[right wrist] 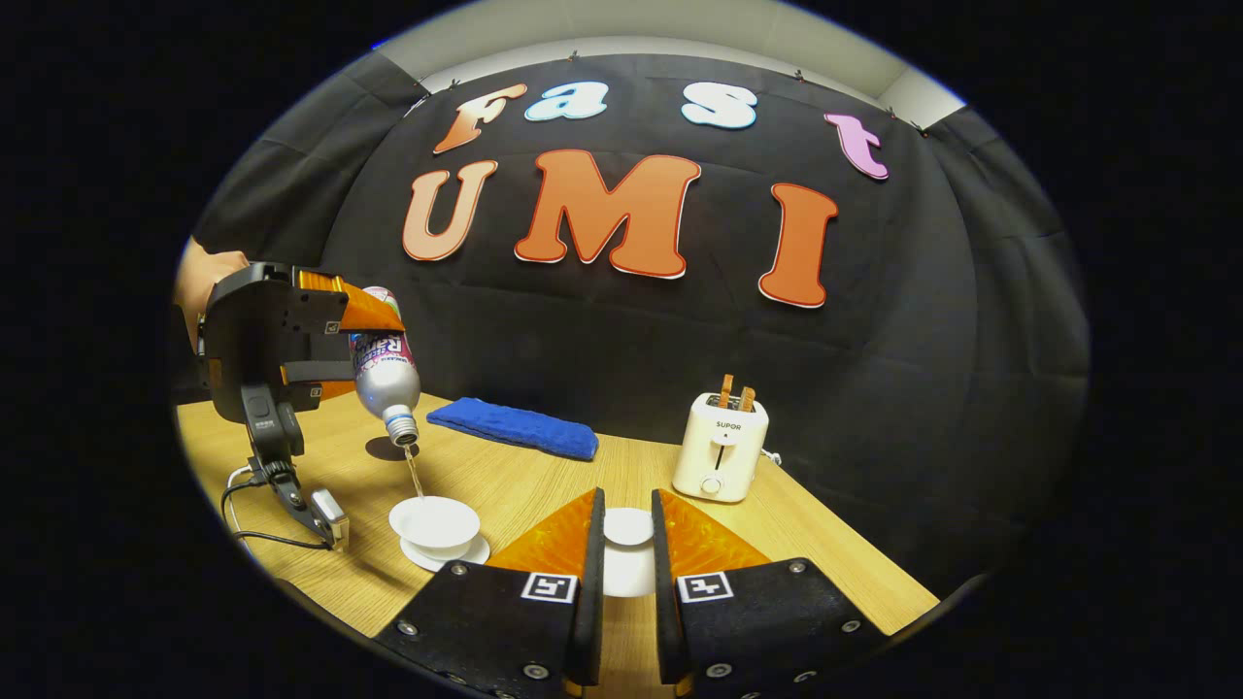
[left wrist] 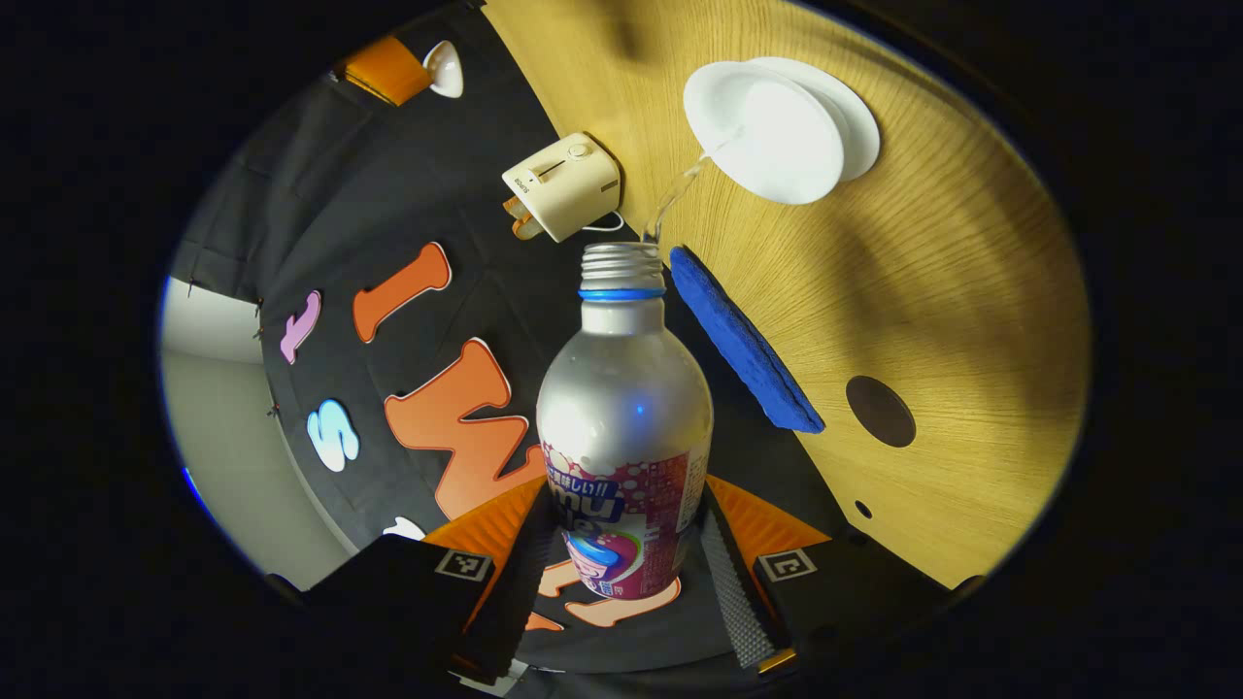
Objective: Open the teacup lid with one hand, grasp the water bottle and pour water into the teacup with the other hand; after pouring, place the water bottle on the coaster and then close the teacup lid.
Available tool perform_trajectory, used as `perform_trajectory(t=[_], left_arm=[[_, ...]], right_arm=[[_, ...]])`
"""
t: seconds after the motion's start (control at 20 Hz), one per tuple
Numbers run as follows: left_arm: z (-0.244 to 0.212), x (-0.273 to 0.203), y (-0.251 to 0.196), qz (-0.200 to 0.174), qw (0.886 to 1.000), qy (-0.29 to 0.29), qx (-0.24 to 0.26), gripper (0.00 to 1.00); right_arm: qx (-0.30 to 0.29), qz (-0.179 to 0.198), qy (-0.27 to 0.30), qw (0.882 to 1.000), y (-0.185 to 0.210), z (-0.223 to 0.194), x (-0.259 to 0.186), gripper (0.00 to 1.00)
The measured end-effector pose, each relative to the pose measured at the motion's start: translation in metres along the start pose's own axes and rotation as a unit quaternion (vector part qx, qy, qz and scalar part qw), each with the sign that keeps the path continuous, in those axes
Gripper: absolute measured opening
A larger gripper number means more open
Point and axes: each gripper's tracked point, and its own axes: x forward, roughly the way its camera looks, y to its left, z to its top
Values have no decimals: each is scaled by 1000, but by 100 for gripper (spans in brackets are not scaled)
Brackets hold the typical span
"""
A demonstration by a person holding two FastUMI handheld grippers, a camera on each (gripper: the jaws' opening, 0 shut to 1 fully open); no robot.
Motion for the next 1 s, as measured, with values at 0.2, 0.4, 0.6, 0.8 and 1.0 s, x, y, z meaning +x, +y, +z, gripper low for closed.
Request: perform_trajectory(t=[0.2, 0.4, 0.6, 0.8, 1.0], left_arm=[[1, -1, -6, -1, 1000, 1, 11, 84], [7, 2, -2, 7, 1000, -4, 25, 82], [10, -1, -1, 12, 999, -9, 40, 82], [12, -4, -6, 17, 999, -13, 42, 87], [17, -8, -5, 31, 998, -17, 45, 84]], right_arm=[[0, 3, 7, 1000, 2, -5, 3, 23], [-3, 4, 6, 1000, 4, -6, 4, 23], [-4, 8, 6, 1000, 7, -8, 6, 23], [-4, 14, 8, 1000, 12, -9, 8, 24], [-6, 19, 8, 1000, 20, -9, 11, 24]])
